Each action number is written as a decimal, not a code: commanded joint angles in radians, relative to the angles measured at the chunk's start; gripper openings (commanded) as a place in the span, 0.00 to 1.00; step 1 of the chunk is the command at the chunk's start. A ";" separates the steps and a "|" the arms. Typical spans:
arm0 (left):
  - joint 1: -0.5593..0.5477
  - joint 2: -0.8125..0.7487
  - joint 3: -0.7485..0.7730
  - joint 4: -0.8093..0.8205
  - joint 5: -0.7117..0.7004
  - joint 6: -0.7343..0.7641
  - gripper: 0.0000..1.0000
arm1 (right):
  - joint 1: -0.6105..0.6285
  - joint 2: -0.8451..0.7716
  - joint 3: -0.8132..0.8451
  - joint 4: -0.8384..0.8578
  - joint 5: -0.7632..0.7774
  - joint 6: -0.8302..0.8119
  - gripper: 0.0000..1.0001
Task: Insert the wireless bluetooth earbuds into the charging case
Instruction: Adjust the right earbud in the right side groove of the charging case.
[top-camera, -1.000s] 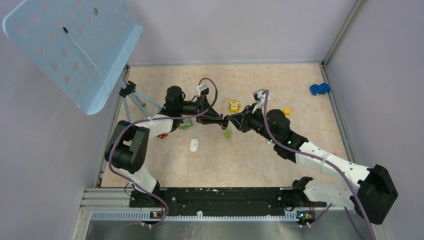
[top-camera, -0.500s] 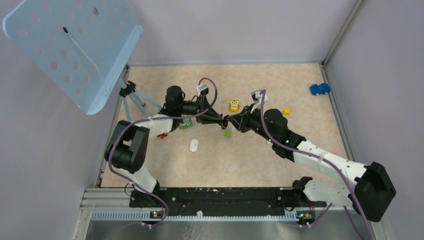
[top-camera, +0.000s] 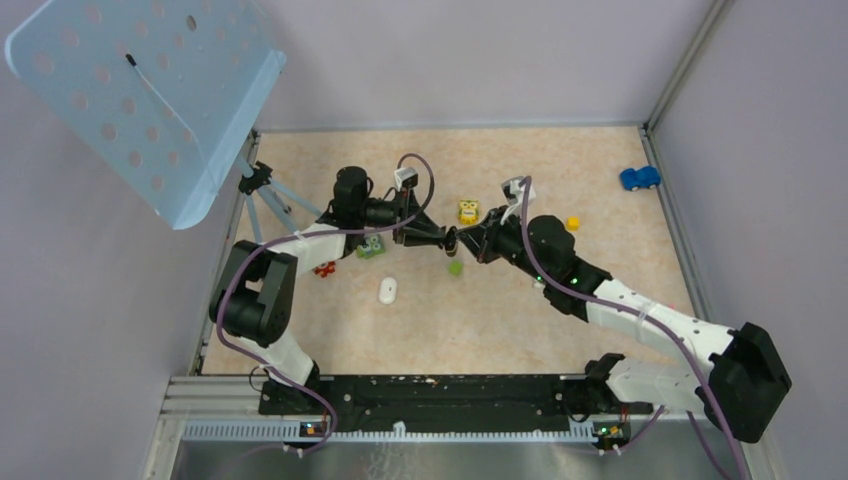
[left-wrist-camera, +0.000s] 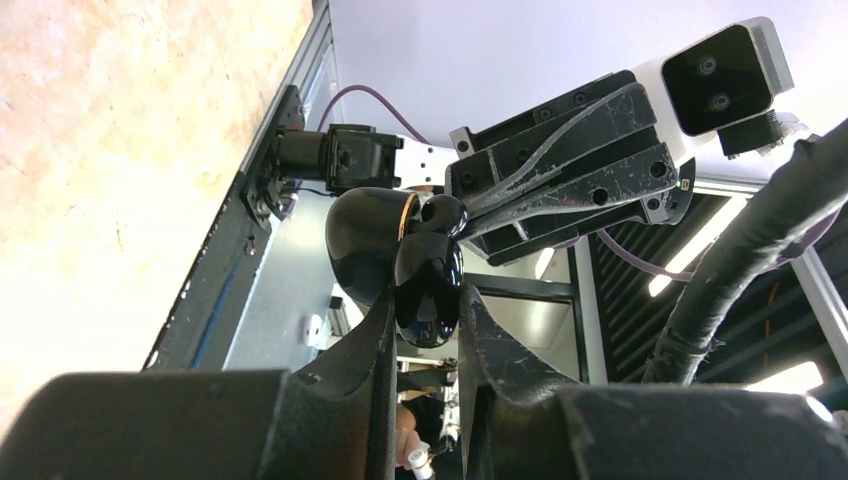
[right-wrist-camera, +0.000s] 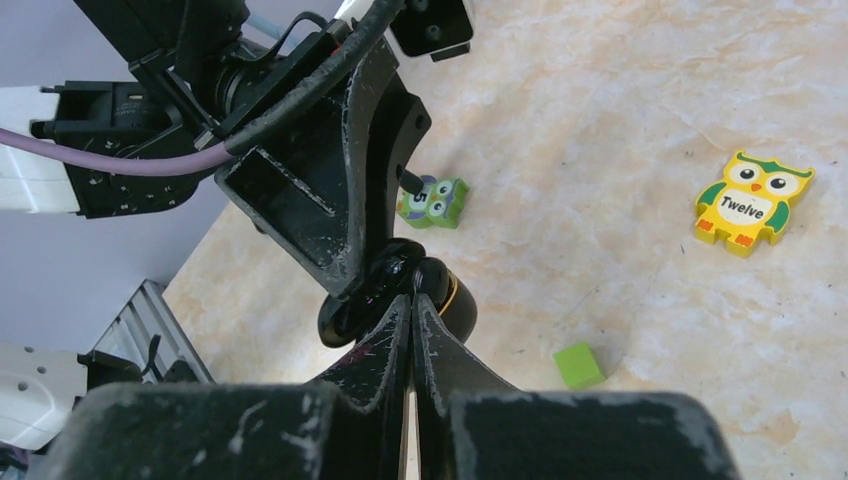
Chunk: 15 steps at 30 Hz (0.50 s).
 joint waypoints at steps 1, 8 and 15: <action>-0.001 -0.055 0.064 -0.091 -0.013 0.104 0.00 | 0.005 0.019 0.057 -0.006 -0.020 0.006 0.00; 0.001 -0.055 0.059 -0.077 -0.017 0.096 0.00 | 0.010 0.033 0.048 0.004 -0.056 0.026 0.00; 0.002 -0.060 0.056 -0.079 -0.018 0.100 0.00 | 0.014 -0.011 0.026 0.034 -0.037 0.017 0.00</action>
